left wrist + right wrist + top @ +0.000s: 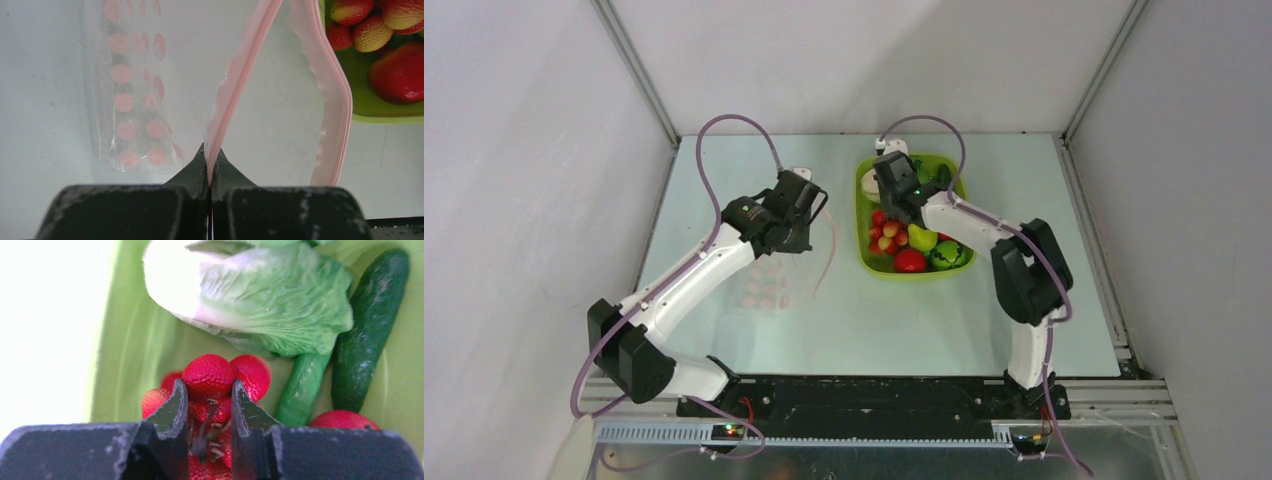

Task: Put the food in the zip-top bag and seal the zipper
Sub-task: Pick up the fake fruit from the bin.

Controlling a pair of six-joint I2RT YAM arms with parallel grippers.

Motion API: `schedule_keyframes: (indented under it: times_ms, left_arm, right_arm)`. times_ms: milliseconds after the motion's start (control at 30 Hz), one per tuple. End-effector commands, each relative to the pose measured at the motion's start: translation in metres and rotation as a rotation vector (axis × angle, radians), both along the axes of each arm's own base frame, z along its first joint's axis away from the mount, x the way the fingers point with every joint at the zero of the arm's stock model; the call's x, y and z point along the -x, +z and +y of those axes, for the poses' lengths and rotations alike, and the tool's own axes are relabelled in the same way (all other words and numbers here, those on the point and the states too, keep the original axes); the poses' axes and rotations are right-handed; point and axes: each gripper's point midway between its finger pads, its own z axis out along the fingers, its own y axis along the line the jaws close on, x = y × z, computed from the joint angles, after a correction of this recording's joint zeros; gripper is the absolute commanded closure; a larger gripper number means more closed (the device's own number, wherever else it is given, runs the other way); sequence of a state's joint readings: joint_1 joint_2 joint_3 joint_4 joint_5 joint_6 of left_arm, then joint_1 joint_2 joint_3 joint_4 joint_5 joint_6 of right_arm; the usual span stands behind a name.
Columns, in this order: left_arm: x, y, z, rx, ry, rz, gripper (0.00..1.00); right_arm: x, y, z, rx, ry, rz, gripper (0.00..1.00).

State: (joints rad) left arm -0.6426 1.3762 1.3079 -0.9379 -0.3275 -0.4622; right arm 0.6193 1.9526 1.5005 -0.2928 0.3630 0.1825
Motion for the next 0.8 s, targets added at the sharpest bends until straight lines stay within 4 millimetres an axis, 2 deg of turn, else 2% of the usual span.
schedule_keyframes:
  times_ms: [0,33,67,100,133,167,200,233,300,333,367,400,433,467,500,600,633,733,767]
  left_arm:
    - [0.002,0.012,-0.003,0.039,-0.021,-0.028,1.0]
    - [0.002,0.012,-0.004,0.044,-0.024,-0.028,1.0]
    - [0.002,0.013,-0.004,0.047,-0.025,-0.03,1.0]
    - [0.003,0.013,-0.005,0.054,-0.029,-0.028,1.0]
    - [0.003,0.014,-0.007,0.06,-0.034,-0.028,1.0]
    - [0.004,0.013,-0.009,0.068,-0.04,-0.024,1.0]
    - [0.005,0.014,-0.01,0.076,-0.046,-0.024,1.0]
    - [0.005,0.014,-0.012,0.088,-0.054,-0.02,1.0]
    - [0.007,0.014,-0.016,0.106,-0.069,-0.017,1.0]
    - [0.008,0.015,-0.018,0.117,-0.075,-0.017,1.0]
    - [0.008,0.015,-0.019,0.123,-0.079,-0.017,1.0]
    - [0.008,0.016,-0.021,0.132,-0.085,-0.018,1.0]
    - [0.009,0.014,-0.021,0.137,-0.087,-0.016,1.0]
    - [0.009,0.015,-0.023,0.145,-0.089,-0.015,1.0]
    - [0.01,0.015,-0.023,0.15,-0.09,-0.015,1.0]
    - [0.011,0.015,-0.028,0.171,-0.108,-0.008,1.0]
    - [0.012,0.015,-0.03,0.181,-0.114,-0.004,1.0]
    - [0.014,0.015,-0.034,0.201,-0.126,0.001,1.0]
    - [0.015,0.015,-0.035,0.208,-0.129,0.005,1.0]
  right_arm:
    - [-0.003,0.093,0.002,-0.153,-0.016,-0.228,1.0]
    - [0.0,0.116,0.001,-0.199,-0.019,-0.28,1.0]
    - [0.005,0.115,-0.001,-0.205,-0.02,-0.283,1.0]
    - [0.008,0.137,-0.002,-0.249,-0.016,-0.332,1.0]
    - [0.012,0.135,-0.005,-0.254,-0.014,-0.336,1.0]
    - [0.018,0.152,-0.006,-0.29,-0.009,-0.37,1.0]
    - [0.021,0.152,-0.008,-0.299,-0.006,-0.378,1.0]
    - [0.025,0.17,-0.008,-0.338,0.003,-0.42,1.0]
    - [0.034,0.176,-0.012,-0.369,0.014,-0.443,1.0]
    - [0.039,0.191,-0.013,-0.4,0.022,-0.472,1.0]
    - [0.043,0.19,-0.014,-0.411,0.024,-0.474,1.0]
    - [0.048,0.203,-0.014,-0.439,0.038,-0.497,1.0]
    - [0.052,0.206,-0.015,-0.455,0.045,-0.5,1.0]
    - [0.059,0.22,-0.014,-0.489,0.07,-0.523,1.0]
    - [0.064,0.224,-0.013,-0.509,0.082,-0.529,1.0]
    - [0.086,0.255,-0.006,-0.597,0.158,-0.571,1.0]
    - [0.091,0.258,-0.005,-0.61,0.172,-0.573,1.0]
    - [0.113,0.283,0.004,-0.706,0.242,-0.601,1.0]
    - [0.117,0.286,0.006,-0.73,0.255,-0.602,1.0]
